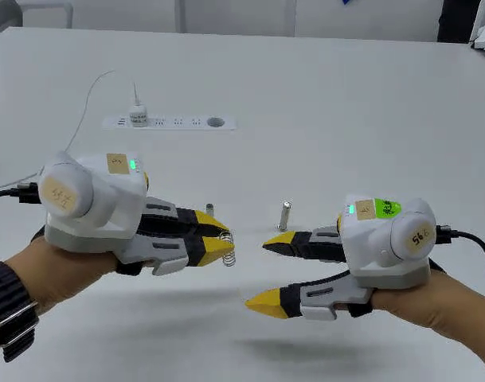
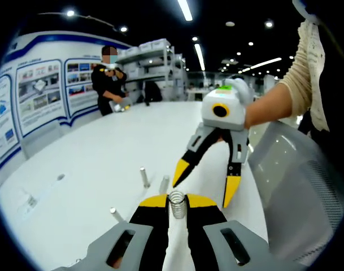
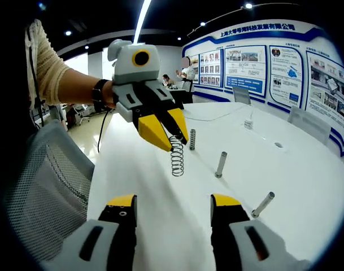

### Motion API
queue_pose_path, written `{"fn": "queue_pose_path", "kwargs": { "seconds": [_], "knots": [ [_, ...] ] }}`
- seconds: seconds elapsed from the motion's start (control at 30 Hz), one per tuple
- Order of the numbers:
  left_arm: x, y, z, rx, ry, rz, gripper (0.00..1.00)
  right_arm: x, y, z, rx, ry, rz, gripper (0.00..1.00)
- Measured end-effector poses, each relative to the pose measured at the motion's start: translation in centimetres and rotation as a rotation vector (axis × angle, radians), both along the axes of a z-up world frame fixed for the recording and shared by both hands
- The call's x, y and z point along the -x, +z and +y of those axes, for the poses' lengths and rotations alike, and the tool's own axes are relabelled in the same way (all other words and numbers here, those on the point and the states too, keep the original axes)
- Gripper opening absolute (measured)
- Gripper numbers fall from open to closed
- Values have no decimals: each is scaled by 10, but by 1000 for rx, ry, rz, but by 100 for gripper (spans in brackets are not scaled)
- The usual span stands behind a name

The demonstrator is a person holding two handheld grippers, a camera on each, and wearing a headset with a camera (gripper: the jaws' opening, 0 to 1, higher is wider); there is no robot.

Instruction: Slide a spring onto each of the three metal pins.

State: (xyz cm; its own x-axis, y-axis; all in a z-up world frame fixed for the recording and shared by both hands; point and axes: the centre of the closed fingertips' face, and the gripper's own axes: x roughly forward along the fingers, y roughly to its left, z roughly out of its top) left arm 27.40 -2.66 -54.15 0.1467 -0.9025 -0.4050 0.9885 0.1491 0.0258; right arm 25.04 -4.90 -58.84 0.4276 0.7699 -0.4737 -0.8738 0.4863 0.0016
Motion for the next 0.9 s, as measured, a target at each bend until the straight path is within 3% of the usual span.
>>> {"fn": "queue_pose_path", "kwargs": {
  "seconds": [0.47, 0.9],
  "knots": [
    [-11, -4, 10, -15, 43, 1, 10, 2, -3, -11, -12, -33, 20, 65],
    [-18, -3, 14, -19, 62, -1, 10, 0, -3, -28, -20, -71, 17, 67]
  ]
}}
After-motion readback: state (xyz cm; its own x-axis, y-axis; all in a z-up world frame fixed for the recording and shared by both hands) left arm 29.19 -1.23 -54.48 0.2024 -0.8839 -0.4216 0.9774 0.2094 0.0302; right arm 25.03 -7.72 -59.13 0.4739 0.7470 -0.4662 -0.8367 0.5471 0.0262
